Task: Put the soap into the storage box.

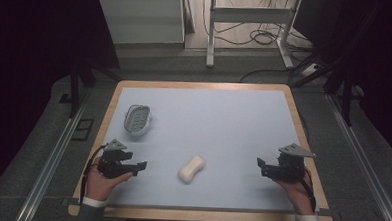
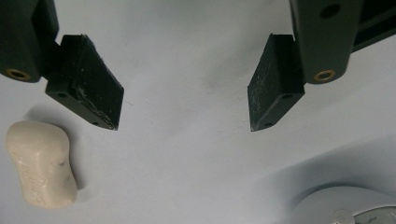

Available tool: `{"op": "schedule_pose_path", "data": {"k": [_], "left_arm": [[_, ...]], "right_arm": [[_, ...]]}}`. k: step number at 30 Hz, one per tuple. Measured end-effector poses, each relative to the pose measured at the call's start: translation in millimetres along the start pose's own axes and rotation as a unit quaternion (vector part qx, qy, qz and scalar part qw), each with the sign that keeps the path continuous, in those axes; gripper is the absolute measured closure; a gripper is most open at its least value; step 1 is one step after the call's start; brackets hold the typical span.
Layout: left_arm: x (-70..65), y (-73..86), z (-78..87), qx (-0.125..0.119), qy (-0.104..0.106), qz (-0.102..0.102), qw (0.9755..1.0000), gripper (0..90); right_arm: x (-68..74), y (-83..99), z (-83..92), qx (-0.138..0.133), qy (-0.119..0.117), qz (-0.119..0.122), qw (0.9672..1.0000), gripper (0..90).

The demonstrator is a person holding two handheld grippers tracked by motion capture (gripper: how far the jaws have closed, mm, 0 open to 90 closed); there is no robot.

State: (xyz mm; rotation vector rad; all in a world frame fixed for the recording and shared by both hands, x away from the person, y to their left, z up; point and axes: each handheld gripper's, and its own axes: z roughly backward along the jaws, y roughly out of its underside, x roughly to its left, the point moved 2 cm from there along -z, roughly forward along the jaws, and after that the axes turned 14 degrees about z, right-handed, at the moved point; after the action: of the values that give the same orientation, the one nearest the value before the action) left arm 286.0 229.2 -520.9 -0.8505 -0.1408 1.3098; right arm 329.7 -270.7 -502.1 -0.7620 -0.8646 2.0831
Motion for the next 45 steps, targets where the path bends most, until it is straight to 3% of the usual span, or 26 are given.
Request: {"op": "schedule_pose_path", "data": {"k": [18,28,45], "left_arm": [[-17.3,-13.8,17.9,-0.004,-0.010,-0.022,0.9997,27.6],[-34.3,-28.4,19.4,0.002,-0.008,-0.045,0.9990,27.0],[-50.7,-42.8,13.8,0.012,-0.009,-0.061,0.9980,25.9]], "right_arm": [[-4.9,1.5,6.3,-0.003,0.002,-0.008,1.0000,6.7],[-5.5,2.4,6.4,0.002,0.001,-0.011,0.9999,6.7],[-4.6,2.7,4.8,0.002,-0.004,-0.013,0.9999,6.7]]}}
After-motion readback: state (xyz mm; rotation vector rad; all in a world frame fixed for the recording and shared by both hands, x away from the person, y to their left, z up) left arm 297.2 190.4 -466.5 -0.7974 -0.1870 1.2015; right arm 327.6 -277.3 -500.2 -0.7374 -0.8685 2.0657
